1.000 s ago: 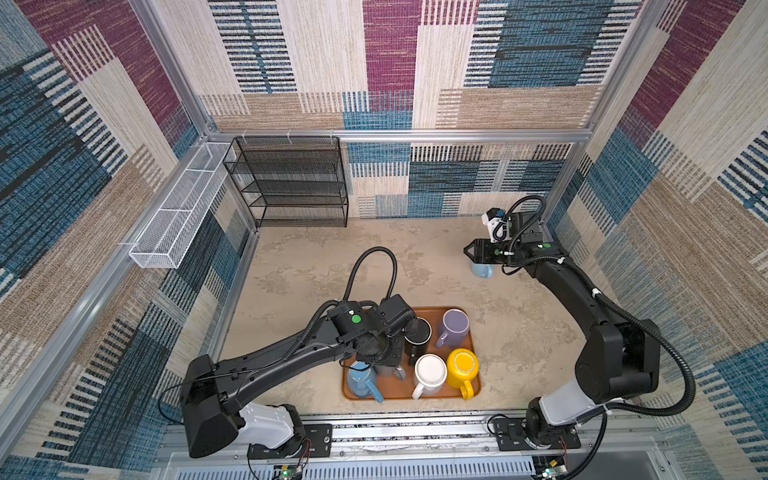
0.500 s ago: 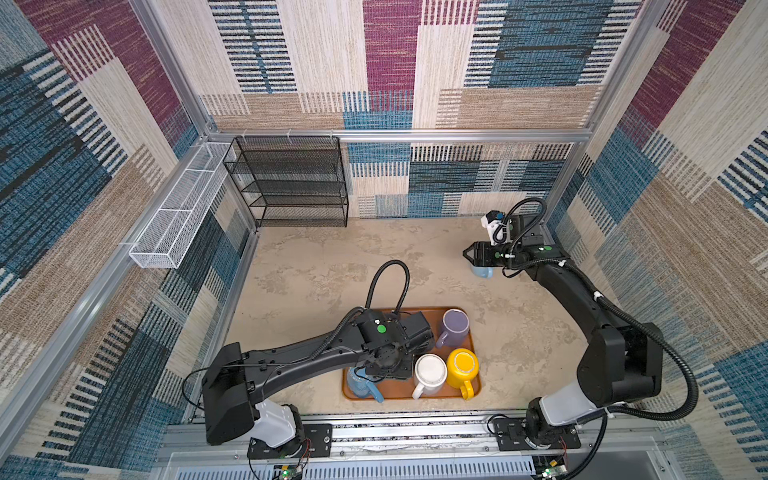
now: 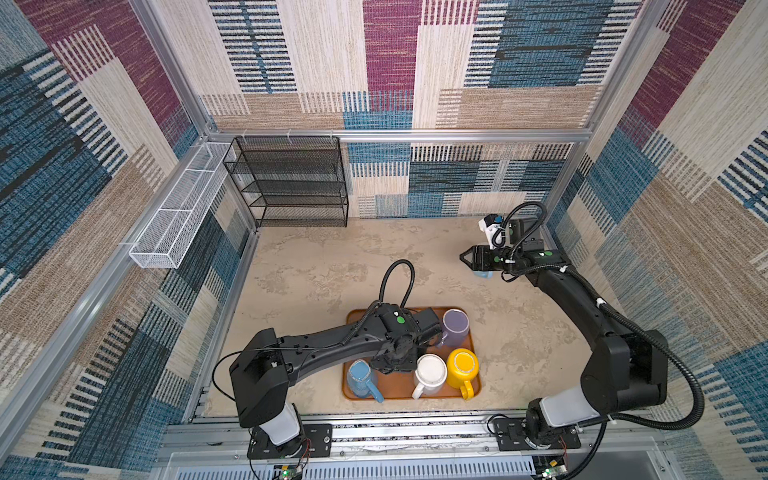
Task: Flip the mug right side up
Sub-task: 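Lower the left gripper over the upside-down grey mug on the tray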
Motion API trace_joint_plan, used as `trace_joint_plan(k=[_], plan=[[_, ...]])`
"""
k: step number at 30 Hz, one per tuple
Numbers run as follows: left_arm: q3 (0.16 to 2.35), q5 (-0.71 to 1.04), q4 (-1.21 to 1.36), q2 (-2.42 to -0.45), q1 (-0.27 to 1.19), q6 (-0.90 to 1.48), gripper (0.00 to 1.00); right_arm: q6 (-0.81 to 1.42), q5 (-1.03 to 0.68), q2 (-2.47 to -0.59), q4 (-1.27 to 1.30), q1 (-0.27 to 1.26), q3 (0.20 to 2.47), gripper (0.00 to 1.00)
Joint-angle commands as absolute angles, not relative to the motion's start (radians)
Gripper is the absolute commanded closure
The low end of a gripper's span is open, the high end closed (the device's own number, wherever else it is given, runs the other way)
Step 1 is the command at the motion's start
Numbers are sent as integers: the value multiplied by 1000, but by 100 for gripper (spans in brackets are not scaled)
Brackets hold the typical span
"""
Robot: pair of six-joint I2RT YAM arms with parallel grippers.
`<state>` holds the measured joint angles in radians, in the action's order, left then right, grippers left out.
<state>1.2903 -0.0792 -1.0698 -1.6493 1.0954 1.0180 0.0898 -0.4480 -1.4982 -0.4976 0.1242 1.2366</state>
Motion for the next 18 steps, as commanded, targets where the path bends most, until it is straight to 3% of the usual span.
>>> trace_joint_plan(k=[1,18], plan=[[1291,-123,-1087,-1663,1082,983,62,94,-442,-1493,-478,126,1240,36],[1178,-86,-999,-1557,926,827,63,99,-408,-1486,-500,129,1249,36]])
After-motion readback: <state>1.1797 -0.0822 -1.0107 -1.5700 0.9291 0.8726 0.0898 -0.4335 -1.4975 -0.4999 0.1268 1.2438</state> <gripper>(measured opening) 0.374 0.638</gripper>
